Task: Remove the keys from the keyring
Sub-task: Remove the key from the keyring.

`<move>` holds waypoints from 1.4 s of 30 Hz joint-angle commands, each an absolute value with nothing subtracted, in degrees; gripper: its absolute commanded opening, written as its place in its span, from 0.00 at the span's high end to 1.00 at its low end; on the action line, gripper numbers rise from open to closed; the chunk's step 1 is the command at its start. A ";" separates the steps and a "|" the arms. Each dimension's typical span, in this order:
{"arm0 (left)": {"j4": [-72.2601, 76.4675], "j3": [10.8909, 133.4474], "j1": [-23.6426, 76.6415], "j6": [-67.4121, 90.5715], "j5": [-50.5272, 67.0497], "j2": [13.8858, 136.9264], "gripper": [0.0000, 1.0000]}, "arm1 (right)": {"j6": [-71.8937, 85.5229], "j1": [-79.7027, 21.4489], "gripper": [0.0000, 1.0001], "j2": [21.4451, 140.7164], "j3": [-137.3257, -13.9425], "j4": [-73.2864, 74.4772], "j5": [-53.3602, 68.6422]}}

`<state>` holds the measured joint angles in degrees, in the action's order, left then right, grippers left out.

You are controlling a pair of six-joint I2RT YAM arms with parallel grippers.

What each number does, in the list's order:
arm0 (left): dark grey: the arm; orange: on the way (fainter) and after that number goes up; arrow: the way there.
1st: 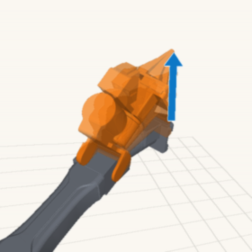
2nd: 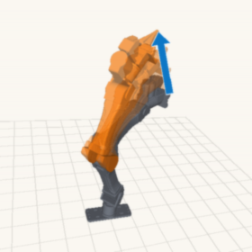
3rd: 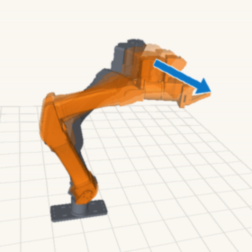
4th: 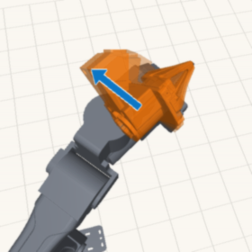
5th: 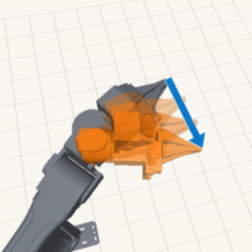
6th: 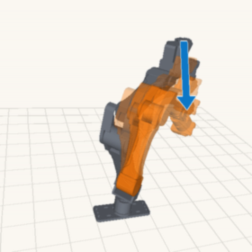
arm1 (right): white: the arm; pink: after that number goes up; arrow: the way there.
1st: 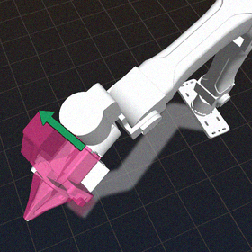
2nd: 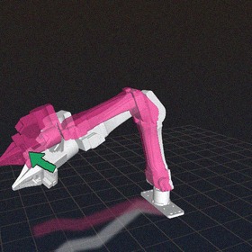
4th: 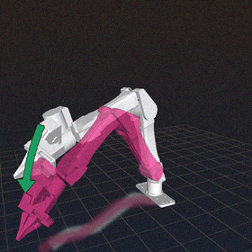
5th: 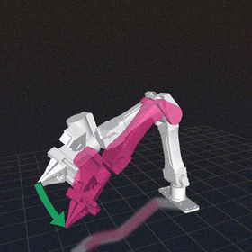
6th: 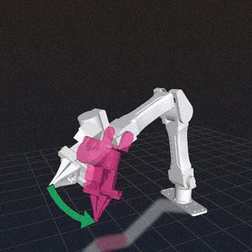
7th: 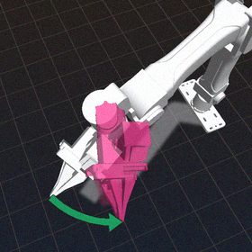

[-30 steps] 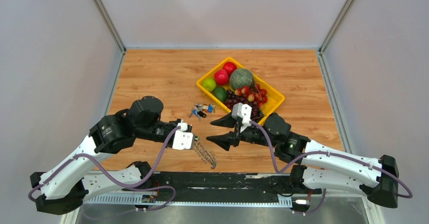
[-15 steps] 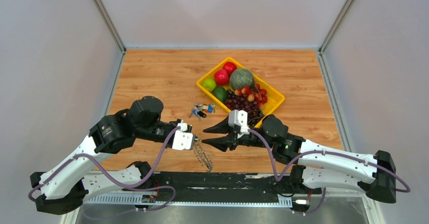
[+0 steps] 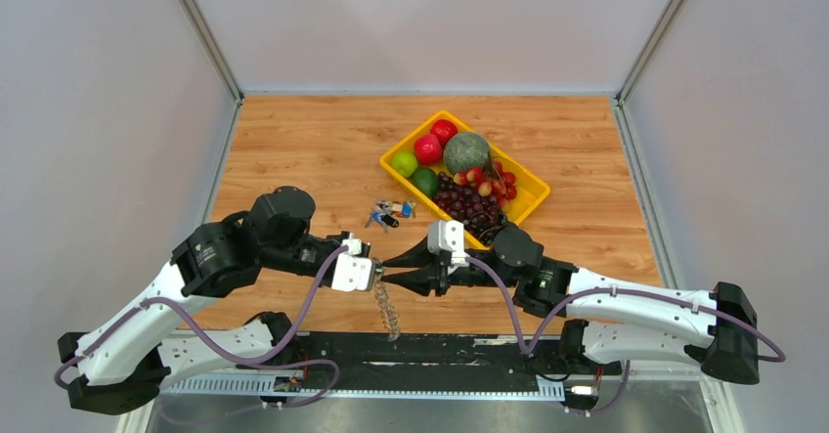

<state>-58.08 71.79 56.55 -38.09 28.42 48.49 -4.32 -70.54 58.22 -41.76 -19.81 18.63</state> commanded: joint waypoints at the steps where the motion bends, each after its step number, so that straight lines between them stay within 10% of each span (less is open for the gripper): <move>1: -55.18 72.34 56.78 -39.64 30.22 47.97 1.00 | -5.27 -71.33 0.72 59.43 -45.02 -22.44 20.35; 11: -54.44 72.05 56.87 -39.74 29.63 47.50 1.00 | -3.32 -71.85 1.00 59.63 -43.77 -24.37 21.68; 32: -53.28 69.78 56.94 -40.58 28.24 45.77 1.00 | 56.78 -71.83 1.00 56.53 -39.98 -19.73 3.45; 42: -52.82 68.72 57.38 -40.52 27.84 44.66 1.00 | 51.22 -71.86 0.88 54.59 -39.90 -15.16 -2.63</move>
<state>-56.18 68.16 57.04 -39.40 26.76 45.89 54.13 -71.50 57.06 -39.72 -16.80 1.98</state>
